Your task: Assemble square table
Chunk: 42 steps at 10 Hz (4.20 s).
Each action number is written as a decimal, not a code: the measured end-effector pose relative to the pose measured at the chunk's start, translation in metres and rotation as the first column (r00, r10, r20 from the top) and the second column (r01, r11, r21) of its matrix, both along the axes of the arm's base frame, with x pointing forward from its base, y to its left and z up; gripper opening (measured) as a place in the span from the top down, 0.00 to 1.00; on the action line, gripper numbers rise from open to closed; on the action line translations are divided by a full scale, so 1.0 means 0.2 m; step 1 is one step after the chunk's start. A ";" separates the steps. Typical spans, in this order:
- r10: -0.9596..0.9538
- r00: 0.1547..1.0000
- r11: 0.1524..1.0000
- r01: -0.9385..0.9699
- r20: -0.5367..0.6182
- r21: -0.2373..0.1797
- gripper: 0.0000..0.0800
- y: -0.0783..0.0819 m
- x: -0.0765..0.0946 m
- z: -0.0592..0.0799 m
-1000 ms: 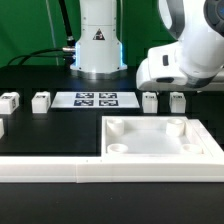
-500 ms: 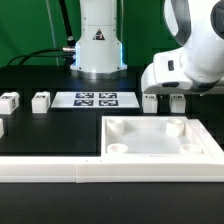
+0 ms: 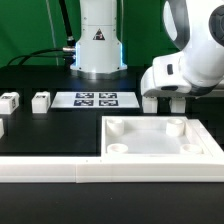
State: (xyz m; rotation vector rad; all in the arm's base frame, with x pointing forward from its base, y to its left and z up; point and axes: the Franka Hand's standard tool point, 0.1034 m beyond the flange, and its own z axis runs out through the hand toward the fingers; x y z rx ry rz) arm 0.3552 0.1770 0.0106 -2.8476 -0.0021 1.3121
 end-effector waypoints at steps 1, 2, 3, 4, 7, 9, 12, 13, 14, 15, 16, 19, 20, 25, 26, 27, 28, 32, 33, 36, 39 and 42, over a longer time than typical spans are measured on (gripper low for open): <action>0.000 1.000 1.000 0.000 0.000 0.000 0.52 0.00 0.00 0.00; 0.000 1.000 1.000 0.000 0.000 0.000 0.64 0.00 0.00 0.00; 0.000 1.000 1.000 0.000 0.000 0.000 0.64 0.00 0.00 0.00; 0.000 1.000 1.000 0.000 0.000 0.000 0.64 0.00 0.00 0.00; 0.003 1.000 1.000 -0.003 -0.002 0.005 0.64 -0.01 0.01 0.01; 0.011 1.000 0.999 -0.011 -0.001 0.036 0.64 -0.05 0.12 0.15; 0.002 1.000 0.998 -0.003 0.018 0.057 0.64 -0.13 0.21 0.31; 0.004 0.999 0.998 -0.007 0.047 0.055 0.64 -0.13 0.21 0.33; 0.005 0.999 0.998 -0.007 0.043 0.054 0.64 -0.13 0.20 0.32; -0.001 0.997 0.998 -0.004 0.077 0.057 0.64 -0.13 0.22 0.31; -0.010 0.986 0.998 -0.001 0.165 0.066 0.64 -0.13 0.26 0.30; -0.045 0.957 0.997 0.023 0.286 0.080 0.64 -0.20 0.41 0.38; -0.057 0.935 0.996 0.030 0.350 0.083 0.64 -0.22 0.47 0.42; -0.080 0.774 0.995 0.027 0.628 0.093 0.64 -0.22 0.55 0.43; -0.084 0.720 0.995 0.020 0.689 0.099 0.64 -0.22 0.57 0.43; -0.087 0.674 0.994 0.010 0.733 0.108 0.64 -0.22 0.64 0.47; -0.099 0.618 0.993 0.011 0.780 0.117 0.64 -0.22 0.72 0.49; -0.128 0.374 0.990 -0.009 0.919 0.142 0.64 -0.19 0.84 0.54; -0.133 0.314 0.989 -0.017 0.940 0.145 0.64 -0.19 0.82 0.54; -0.121 0.284 0.989 -0.042 0.951 0.139 0.64 -0.19 0.86 0.52; -0.084 0.265 0.991 -0.082 0.961 0.109 0.64 -0.27 1.00 0.48; -0.068 0.257 0.990 -0.102 0.964 0.097 0.64 -0.30 1.05 0.46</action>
Offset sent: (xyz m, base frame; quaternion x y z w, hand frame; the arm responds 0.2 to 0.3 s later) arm 0.0000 0.0000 0.0000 0.0000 0.0000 0.0000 1.0000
